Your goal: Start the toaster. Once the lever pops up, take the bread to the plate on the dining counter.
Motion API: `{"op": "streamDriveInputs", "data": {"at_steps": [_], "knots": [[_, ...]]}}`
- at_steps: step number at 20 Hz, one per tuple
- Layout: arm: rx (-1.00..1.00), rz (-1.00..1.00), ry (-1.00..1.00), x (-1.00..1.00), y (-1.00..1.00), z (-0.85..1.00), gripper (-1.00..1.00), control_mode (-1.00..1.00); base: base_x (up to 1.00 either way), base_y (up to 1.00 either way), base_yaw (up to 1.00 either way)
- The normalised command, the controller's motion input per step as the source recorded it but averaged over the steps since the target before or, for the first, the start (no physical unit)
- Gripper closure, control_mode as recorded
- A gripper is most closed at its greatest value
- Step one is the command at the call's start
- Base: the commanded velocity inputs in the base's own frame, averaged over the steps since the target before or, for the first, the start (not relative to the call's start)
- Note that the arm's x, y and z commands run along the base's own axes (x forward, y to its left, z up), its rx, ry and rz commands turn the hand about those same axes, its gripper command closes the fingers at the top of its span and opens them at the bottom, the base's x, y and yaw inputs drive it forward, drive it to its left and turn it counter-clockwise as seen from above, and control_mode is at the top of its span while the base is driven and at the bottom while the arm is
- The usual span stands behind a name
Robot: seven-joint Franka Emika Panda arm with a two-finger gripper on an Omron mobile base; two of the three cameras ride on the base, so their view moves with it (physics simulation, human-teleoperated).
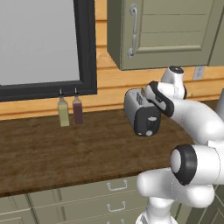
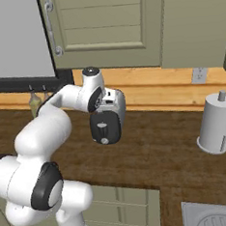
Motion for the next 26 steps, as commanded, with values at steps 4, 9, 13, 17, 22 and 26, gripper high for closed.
{"op": "streamDriveInputs", "data": {"at_steps": [4,9,13,17,22,26], "knots": [[0.00,0.00,0.00,0.00,0.00,-0.23,1.00,-1.00,0.00,0.00,0.00],[0.00,0.00,0.00,-0.15,0.00,-0.02,1.00,-1.00,0.00,0.00,0.00],[0.00,0.00,0.00,-0.04,0.00,-0.08,1.00,-1.00,0.00,0.00,0.00],[0.00,0.00,0.00,0.00,0.00,-0.28,1.00,-1.00,0.00,0.00,0.00],[0.00,0.00,0.00,0.00,0.00,-0.26,1.00,-1.00,0.00,0.00,0.00],[0.00,0.00,0.00,0.00,0.00,-0.20,1.00,-1.00,0.00,0.00,0.00]]}}
